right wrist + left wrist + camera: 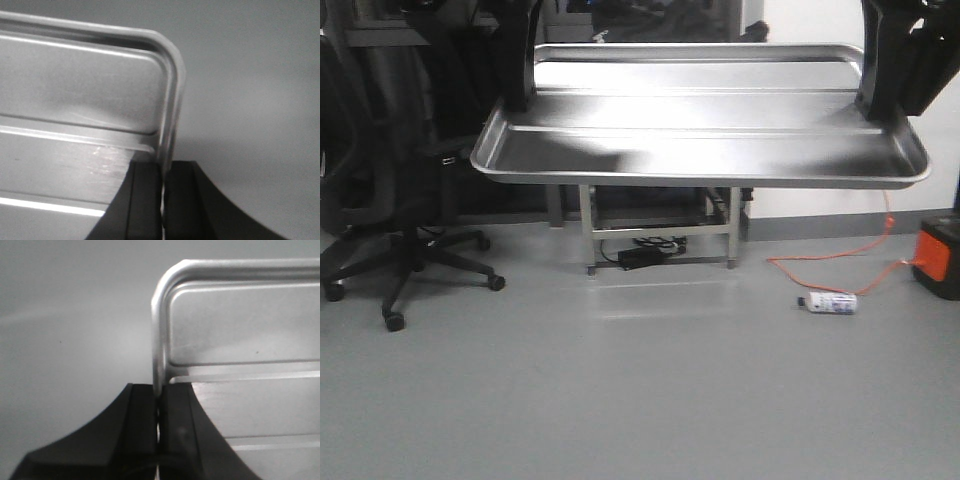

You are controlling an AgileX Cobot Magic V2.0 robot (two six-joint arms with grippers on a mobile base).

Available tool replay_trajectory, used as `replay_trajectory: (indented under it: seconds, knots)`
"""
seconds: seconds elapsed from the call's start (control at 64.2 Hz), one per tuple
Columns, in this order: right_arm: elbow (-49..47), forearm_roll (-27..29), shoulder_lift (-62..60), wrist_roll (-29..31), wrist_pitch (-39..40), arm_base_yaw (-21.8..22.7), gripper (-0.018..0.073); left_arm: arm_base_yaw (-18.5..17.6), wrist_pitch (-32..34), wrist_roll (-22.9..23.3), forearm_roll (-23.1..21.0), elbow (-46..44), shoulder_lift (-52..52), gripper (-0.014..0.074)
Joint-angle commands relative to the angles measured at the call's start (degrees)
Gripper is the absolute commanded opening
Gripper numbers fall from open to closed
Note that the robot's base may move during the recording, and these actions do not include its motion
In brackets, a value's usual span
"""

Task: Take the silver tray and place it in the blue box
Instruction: 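Carry the tray with both grippers to the blue bin rack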

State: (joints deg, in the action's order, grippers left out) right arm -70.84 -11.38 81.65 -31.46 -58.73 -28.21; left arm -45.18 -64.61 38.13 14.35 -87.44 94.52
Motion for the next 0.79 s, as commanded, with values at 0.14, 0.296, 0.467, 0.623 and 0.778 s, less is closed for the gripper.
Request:
replay_trajectory:
  seconds: [0.14,0.296,0.467,0.623,0.778]
  knots:
    - [-1.68,-2.96,-2.21,0.81,2.24,0.14,0.0060,-0.37,-0.44,-1.41,1.61,-1.55,-2.63,-0.0105]
    - [-1.68,-2.96,-2.21,0.81,2.24,0.14,0.0060,-0.37,-0.44,-1.41,1.61,-1.55,-2.63,-0.0105]
    - [-1.68,-2.96,-2.21,0.81,2.24,0.14,0.0060,-0.37,-0.44,-1.41,1.61,-1.55,-2.63,-0.0105]
    - [-1.68,-2.96,-2.21,0.81,2.24,0.14,0.0060,-0.37,-0.44,-1.41,1.61,-1.55,-2.63,-0.0105]
    - [-1.68,-2.96,-2.21,0.81,2.24,0.14,0.0060,-0.37,-0.44,-1.41,1.61,-1.55,-2.63,-0.0105]
